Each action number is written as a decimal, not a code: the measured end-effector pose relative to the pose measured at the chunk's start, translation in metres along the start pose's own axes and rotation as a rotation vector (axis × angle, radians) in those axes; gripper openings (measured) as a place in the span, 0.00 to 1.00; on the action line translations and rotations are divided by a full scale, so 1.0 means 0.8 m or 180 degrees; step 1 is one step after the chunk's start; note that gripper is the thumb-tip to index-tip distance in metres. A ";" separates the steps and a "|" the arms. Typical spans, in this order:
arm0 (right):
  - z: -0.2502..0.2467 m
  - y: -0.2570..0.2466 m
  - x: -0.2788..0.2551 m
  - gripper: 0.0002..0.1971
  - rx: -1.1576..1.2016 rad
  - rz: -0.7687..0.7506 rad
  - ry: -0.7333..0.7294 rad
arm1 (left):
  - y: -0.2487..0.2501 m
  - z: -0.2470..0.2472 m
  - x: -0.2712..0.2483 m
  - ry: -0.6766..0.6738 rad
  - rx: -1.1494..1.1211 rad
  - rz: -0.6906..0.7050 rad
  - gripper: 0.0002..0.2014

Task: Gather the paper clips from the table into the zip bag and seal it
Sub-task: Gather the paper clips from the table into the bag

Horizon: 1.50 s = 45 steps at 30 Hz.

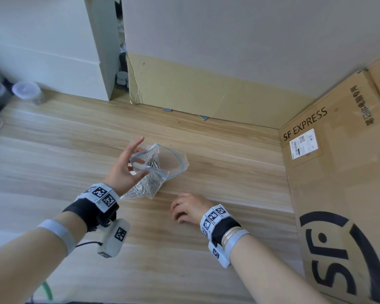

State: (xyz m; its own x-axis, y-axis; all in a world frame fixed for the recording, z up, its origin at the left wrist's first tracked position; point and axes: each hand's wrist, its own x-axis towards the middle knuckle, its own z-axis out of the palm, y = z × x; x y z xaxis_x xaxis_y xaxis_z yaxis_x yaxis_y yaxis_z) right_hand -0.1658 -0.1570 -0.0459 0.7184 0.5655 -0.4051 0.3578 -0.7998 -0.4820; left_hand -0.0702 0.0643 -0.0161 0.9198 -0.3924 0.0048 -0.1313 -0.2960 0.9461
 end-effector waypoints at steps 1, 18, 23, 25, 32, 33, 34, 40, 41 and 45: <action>0.000 0.007 -0.006 0.04 0.0010 0.0055 0.0022 | 0.001 0.000 0.000 0.0004 0.0002 0.0001 0.46; 0.020 0.046 -0.052 0.18 0.0877 0.1153 0.0643 | 0.000 0.001 -0.001 -0.0018 -0.0032 0.0006 0.46; 0.023 0.037 -0.047 0.10 0.1068 0.1090 0.0983 | -0.001 0.003 0.000 -0.0028 -0.0011 0.0019 0.47; 0.020 0.034 -0.045 0.06 0.1008 0.1069 0.1006 | -0.002 0.004 0.000 -0.0034 -0.0008 0.0012 0.47; 0.013 0.033 -0.035 0.02 0.0902 0.1174 0.0940 | -0.003 0.005 -0.001 -0.0032 -0.0032 -0.0010 0.47; 0.013 0.032 -0.034 0.03 0.0928 0.1186 0.0961 | -0.002 0.005 -0.002 -0.0028 -0.0024 -0.0004 0.47; 0.012 0.032 -0.034 0.03 0.0975 0.1196 0.1012 | -0.002 0.005 -0.002 -0.0026 -0.0019 0.0004 0.47; -0.033 0.017 -0.042 0.03 0.1265 0.1292 0.1620 | -0.002 0.003 -0.002 -0.0011 -0.0031 0.0051 0.47; -0.047 0.015 -0.042 0.03 0.1313 0.1222 0.1761 | -0.002 0.003 -0.001 -0.0017 -0.0026 0.0047 0.47; -0.105 -0.006 -0.024 0.03 0.1209 0.0797 0.2273 | 0.000 0.005 0.000 -0.0033 -0.0007 0.0095 0.48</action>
State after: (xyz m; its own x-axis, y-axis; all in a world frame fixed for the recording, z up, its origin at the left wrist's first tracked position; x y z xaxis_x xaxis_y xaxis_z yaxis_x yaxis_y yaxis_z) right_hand -0.1308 -0.1810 0.0293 0.9998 0.0155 -0.0082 0.0048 -0.6903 -0.7235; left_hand -0.0716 0.0605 -0.0174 0.9116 -0.4101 0.0298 -0.1579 -0.2821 0.9463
